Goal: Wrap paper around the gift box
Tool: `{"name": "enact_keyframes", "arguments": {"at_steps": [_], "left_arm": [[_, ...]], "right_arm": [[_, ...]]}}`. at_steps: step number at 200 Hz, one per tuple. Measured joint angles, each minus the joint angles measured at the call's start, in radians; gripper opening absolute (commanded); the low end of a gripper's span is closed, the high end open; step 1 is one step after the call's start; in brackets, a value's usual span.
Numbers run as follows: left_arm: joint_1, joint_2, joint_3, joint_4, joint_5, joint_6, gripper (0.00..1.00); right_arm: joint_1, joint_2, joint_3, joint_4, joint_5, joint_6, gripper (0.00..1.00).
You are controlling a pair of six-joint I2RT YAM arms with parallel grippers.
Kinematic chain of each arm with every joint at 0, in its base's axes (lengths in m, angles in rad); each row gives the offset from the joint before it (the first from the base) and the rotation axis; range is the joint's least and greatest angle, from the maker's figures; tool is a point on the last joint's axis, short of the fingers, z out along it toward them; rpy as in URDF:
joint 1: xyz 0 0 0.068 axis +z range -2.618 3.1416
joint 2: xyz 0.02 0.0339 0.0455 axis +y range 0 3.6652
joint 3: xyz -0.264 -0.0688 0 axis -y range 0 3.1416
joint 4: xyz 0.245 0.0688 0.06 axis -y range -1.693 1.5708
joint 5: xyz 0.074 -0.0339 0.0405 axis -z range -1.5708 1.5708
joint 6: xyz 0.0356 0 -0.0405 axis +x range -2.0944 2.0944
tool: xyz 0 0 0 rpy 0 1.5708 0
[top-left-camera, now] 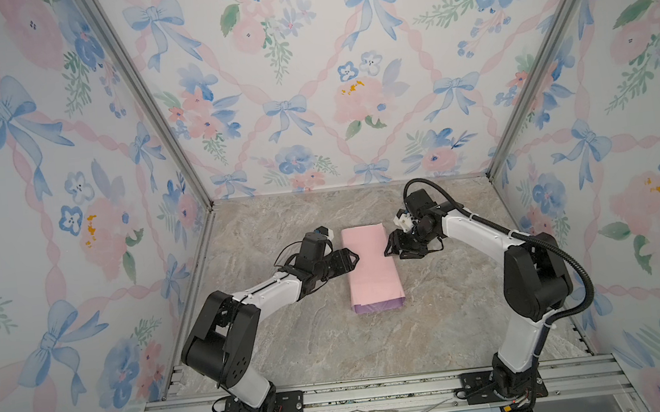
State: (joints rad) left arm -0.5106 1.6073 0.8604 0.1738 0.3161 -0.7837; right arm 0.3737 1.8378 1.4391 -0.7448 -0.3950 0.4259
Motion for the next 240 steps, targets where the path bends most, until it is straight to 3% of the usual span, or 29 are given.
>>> {"name": "enact_keyframes", "arguments": {"at_steps": [87, 145, 175, 210, 240], "left_arm": [[0.000, 0.038, -0.003, 0.024, 0.019, -0.030, 0.65], [-0.020, 0.093, -0.004, 0.041, 0.023, -0.030, 0.58], [-0.034, 0.118, 0.008, 0.056, 0.023, -0.027, 0.54], [-0.039, 0.160, 0.060, 0.058, 0.022, -0.011, 0.53], [-0.042, 0.175, 0.080, 0.060, 0.021, 0.006, 0.57]], "right_arm": [[0.012, 0.120, 0.098, -0.018, -0.020, -0.014, 0.60], [0.020, 0.135, 0.080, -0.008, -0.037, -0.005, 0.43], [0.020, 0.122, 0.053, 0.025, -0.050, 0.006, 0.40], [0.018, 0.074, -0.006, 0.054, -0.021, 0.032, 0.41], [0.019, 0.047, -0.041, 0.060, 0.008, 0.048, 0.58]]}}
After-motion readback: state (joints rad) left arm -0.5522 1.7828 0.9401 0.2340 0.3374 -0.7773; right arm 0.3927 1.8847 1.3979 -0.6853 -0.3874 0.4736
